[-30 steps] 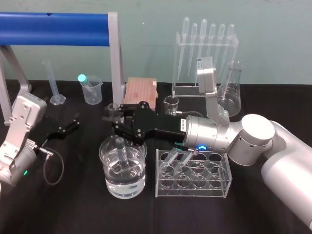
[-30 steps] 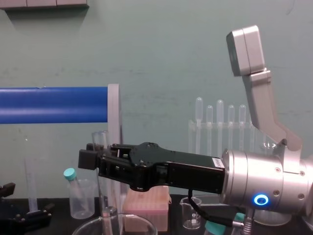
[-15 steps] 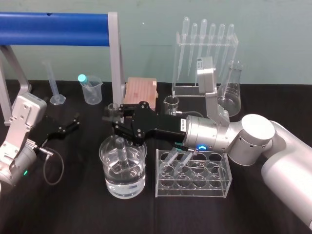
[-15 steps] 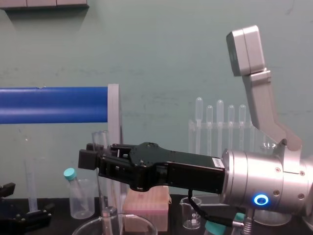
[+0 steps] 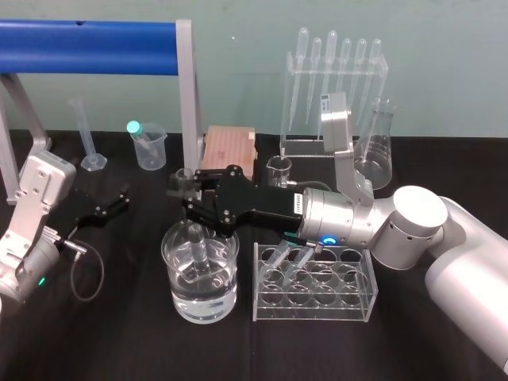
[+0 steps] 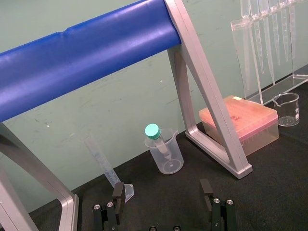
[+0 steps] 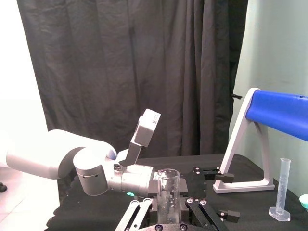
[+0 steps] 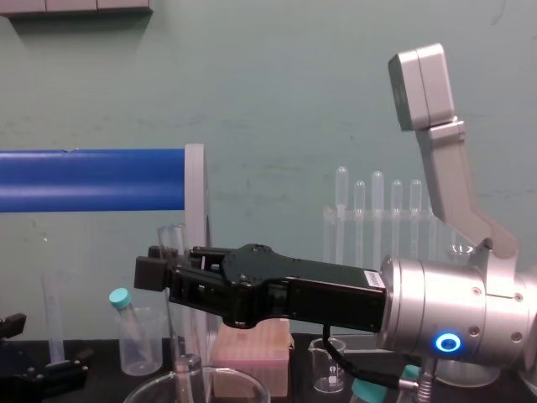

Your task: Hold the test tube with one hand and immerse one end into the beaker, then return it to the test tube rack.

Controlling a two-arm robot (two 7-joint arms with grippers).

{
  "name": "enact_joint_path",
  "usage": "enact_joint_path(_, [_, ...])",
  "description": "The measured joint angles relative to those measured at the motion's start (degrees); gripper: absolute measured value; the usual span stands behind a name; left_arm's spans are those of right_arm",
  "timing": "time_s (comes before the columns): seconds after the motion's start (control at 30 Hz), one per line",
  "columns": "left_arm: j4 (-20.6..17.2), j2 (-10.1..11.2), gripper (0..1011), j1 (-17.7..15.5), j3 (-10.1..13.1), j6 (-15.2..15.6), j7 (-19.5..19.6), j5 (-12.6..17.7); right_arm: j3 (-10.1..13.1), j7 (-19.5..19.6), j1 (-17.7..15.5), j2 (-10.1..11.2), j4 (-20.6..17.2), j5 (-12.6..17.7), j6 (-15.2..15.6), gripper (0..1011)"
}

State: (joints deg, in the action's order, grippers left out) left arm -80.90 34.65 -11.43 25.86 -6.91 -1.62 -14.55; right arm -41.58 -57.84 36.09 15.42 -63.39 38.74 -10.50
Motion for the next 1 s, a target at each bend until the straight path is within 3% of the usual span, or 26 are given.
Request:
enact_joint_path(0.27, [0.00, 0.00, 1000, 0.00, 0.00, 0.00, 0.00, 0.00, -0.05, 0.46, -0.05, 0.52, -1.27, -1.00, -0.67, 242])
enact_joint_path(0.53, [0.00, 0.00, 1000, 0.00, 0.00, 0.00, 0.00, 0.00, 1.80, 1.55, -1.15, 1.42, -4.53, 0.06, -1.75, 242])
enact_joint_path(0.73, [0.00, 0.00, 1000, 0.00, 0.00, 0.00, 0.00, 0.00, 5.89, 2.33, -2.44, 2.32, -8.69, 4.05, -3.85, 242])
enact_joint_path(1.0, [0.00, 0.00, 1000, 0.00, 0.00, 0.00, 0.00, 0.00, 10.56, 6.55, -3.74, 5.08, -13.79, 4.64, -6.23, 242])
